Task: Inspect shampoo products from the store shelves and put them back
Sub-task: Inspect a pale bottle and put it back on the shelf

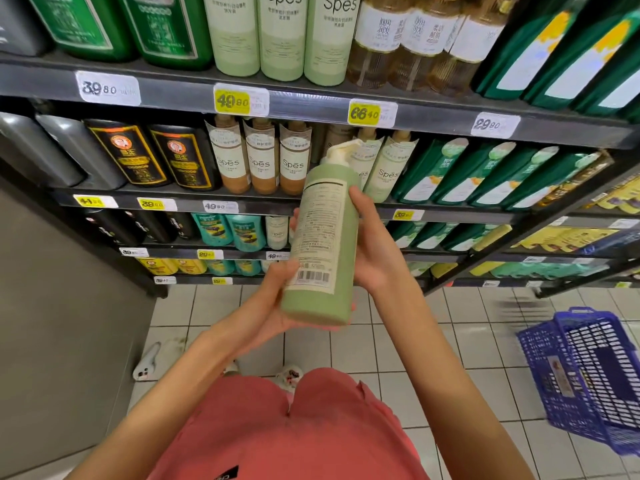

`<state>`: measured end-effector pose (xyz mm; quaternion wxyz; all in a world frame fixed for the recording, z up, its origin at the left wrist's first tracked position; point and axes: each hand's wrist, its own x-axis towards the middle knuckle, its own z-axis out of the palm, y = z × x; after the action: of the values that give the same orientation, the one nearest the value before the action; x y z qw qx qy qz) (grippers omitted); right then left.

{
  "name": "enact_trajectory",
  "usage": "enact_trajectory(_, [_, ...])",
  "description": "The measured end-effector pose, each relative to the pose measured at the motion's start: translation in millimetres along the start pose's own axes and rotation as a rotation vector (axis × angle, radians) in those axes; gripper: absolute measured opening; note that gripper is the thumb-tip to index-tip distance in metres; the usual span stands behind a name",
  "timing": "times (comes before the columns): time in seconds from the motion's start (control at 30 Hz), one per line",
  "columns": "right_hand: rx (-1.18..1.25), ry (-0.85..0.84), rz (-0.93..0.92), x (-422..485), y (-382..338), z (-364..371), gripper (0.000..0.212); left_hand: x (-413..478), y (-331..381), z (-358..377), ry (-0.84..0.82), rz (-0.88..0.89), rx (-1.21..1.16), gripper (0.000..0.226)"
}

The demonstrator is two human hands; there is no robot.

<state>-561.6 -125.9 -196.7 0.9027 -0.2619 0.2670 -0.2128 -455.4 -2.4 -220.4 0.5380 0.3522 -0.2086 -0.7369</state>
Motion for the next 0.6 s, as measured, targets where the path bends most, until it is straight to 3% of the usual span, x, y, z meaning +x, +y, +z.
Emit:
enact_trajectory(0.1, [-0.297, 0.332, -0.061, 6.5, -5.9, 12.6, 0.049, 4.9, 5.3, 6.0, 0.297, 0.042, 0.453, 0.063])
enact_trajectory(0.17, [-0.435, 0.479, -0.107, 13.2, -1.4, 18.0, 0.066, 12.3, -1.6, 13.5, 0.519, 0.134, 0.837, 0.053])
enact_trajectory(0.23, [-0.432, 0.494, -0.14, 16.1, 3.4, 19.5, 0.066, 17.5, -8.6, 14.0, 0.658, 0.216, 0.868, 0.045])
enact_trajectory(0.27, [-0.418, 0.457, -0.135, 15.8, 4.0, 18.8, 0.061, 17.7, -7.8, 11.8, 0.65, 0.222, 0.793, 0.039])
enact_trajectory(0.33, [-0.382, 0.355, -0.092, 11.7, 2.2, 15.6, 0.048, 13.0, -0.9, 3.5, 0.469, 0.148, 0.511, 0.037])
enact_trajectory(0.43, [-0.216, 0.206, -0.044, 4.9, 4.4, 9.2, 0.044, 1.9, 4.2, -4.9, 0.19, 0.034, 0.173, 0.074])
enact_trajectory(0.5, [-0.213, 0.194, -0.068, 4.4, 8.5, 9.4, 0.039, 0.8, 3.9, -8.8, 0.128, 0.011, 0.148, 0.078])
enact_trajectory(0.6, [-0.304, 0.324, -0.145, 9.5, 14.4, 13.8, 0.036, 7.8, 9.9, -11.1, 0.149, 0.017, 0.206, 0.052])
